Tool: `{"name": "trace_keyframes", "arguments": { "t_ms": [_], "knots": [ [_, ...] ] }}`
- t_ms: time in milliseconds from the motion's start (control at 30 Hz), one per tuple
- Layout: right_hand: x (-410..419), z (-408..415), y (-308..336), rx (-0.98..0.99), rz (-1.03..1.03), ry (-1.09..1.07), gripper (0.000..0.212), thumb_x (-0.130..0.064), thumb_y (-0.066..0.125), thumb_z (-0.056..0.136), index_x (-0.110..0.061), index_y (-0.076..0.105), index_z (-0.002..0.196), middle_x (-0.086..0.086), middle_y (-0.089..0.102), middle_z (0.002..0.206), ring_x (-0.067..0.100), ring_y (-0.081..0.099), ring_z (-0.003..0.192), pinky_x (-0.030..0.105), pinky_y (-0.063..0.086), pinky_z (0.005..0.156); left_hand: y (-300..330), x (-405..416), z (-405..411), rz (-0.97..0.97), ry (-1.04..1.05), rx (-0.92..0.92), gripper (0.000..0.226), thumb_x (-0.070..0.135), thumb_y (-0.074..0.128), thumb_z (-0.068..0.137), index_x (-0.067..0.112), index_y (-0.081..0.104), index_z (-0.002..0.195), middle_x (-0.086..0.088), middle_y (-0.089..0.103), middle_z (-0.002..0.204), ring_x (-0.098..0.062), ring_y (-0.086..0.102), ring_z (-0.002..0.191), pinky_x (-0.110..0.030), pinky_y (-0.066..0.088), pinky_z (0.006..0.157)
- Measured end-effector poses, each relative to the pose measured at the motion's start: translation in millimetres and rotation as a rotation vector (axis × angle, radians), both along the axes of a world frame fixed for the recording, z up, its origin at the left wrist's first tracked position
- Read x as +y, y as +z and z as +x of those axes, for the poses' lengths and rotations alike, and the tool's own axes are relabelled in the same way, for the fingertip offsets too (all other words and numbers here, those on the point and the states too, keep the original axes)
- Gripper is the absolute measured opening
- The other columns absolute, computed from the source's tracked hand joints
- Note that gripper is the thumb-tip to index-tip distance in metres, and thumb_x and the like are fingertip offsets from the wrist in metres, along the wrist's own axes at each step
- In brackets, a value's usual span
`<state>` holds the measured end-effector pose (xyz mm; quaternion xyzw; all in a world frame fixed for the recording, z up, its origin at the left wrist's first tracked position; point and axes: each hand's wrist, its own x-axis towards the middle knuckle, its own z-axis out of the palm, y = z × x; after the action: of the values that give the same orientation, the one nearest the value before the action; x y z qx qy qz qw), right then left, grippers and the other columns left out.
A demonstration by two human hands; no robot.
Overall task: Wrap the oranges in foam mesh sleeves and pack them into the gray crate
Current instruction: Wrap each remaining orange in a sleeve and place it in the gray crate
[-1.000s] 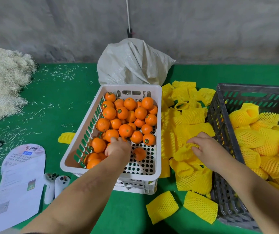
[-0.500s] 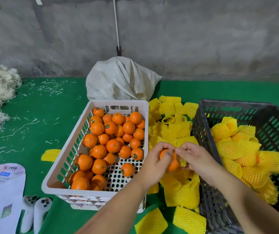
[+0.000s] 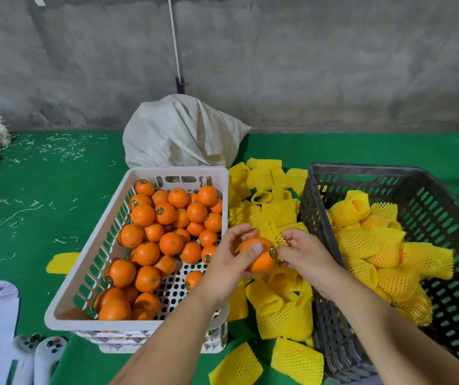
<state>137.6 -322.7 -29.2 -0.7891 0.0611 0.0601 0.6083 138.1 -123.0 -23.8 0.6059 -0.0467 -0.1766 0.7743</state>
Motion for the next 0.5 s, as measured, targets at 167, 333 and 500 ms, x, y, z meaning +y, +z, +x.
{"name": "trace_keyframes", "arguments": {
  "t_ms": [167, 333, 500],
  "knots": [
    [0.9, -0.3, -8.2, -0.102, -0.29, -0.014, 0.016, -0.01, 0.069, 0.092, -0.017, 0.057, 0.086, 0.0, 0.054, 0.069, 0.016, 0.056, 0.061, 0.042, 0.05, 0.058, -4.1, 1.5, 0.4, 0.002, -0.052, 0.024, 0.059, 0.068, 0.063, 0.091, 0.032, 0.061, 0.138, 0.003, 0.061, 0.143, -0.026, 0.07, 0.119, -0.054, 0.06, 0.098],
    [0.2, -4.3, -8.1, -0.174, -0.54, -0.049, 0.033, -0.02, 0.073, 0.093, -0.027, 0.046, 0.074, -0.006, 0.045, 0.063, 0.011, 0.037, 0.056, 0.027, 0.029, 0.049, -7.7, -2.4, 0.3, 0.175, -0.172, -0.132, 0.064, 0.057, 0.089, 0.071, 0.045, 0.064, 0.128, -0.002, 0.053, 0.141, -0.026, 0.064, 0.121, -0.042, 0.061, 0.096],
    [3.6, -8.8, -4.6, -0.22, -0.742, -0.09, 0.03, -0.024, 0.072, 0.094, -0.023, 0.046, 0.08, -0.007, 0.048, 0.064, 0.011, 0.044, 0.055, 0.027, 0.027, 0.048, -7.1, 1.6, 0.2, 0.105, -0.187, -0.112, 0.054, 0.053, 0.087, 0.074, 0.04, 0.072, 0.125, 0.02, 0.048, 0.152, -0.018, 0.055, 0.135, -0.043, 0.062, 0.094]
  ]
}}
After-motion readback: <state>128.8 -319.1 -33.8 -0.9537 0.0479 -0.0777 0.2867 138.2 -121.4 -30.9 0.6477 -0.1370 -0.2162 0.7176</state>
